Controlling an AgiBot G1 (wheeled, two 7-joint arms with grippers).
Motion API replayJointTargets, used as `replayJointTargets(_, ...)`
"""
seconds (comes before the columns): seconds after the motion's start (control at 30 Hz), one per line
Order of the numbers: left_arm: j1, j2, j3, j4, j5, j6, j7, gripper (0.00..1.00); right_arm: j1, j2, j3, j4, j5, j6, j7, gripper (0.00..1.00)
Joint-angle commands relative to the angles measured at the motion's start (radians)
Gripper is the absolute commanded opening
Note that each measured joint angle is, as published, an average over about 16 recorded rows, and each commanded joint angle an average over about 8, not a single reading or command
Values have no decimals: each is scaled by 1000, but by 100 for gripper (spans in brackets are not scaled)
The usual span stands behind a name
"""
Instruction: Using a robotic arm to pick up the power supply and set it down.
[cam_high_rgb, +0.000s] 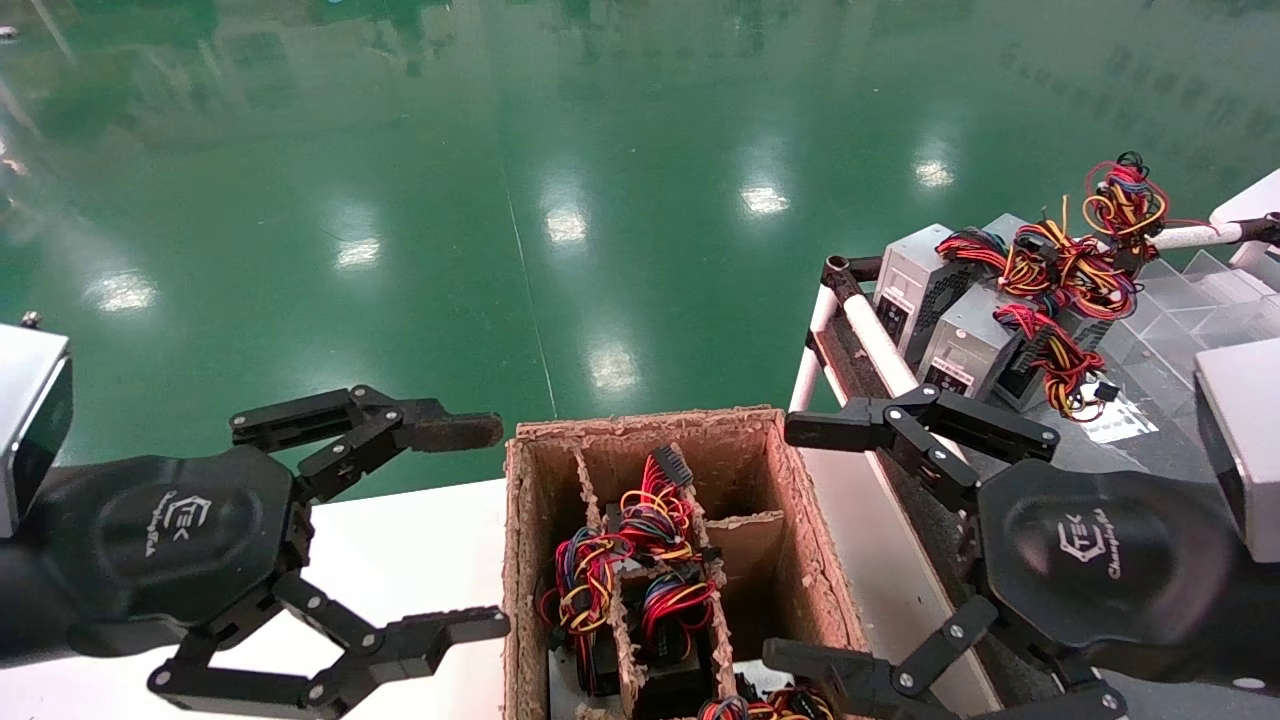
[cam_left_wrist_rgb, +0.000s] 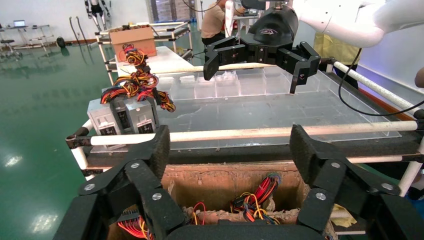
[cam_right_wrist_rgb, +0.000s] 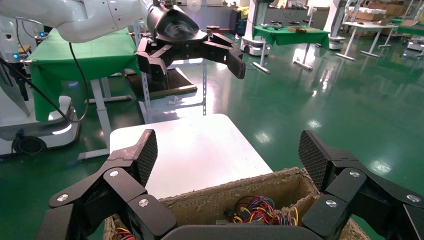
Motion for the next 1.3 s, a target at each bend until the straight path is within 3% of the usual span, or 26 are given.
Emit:
replayJointTargets(0.03, 0, 0, 0, 0, 0, 0, 0, 0, 0, 0, 0, 0, 0, 0, 0, 100)
replayJointTargets(1.17, 0, 0, 0, 0, 0, 0, 0, 0, 0, 0, 0, 0, 0, 0, 0, 100)
replayJointTargets(1.23, 0, 0, 0, 0, 0, 0, 0, 7, 0, 0, 0, 0, 0, 0, 0, 100)
replayJointTargets(1.3, 0, 0, 0, 0, 0, 0, 0, 32, 0, 0, 0, 0, 0, 0, 0, 100)
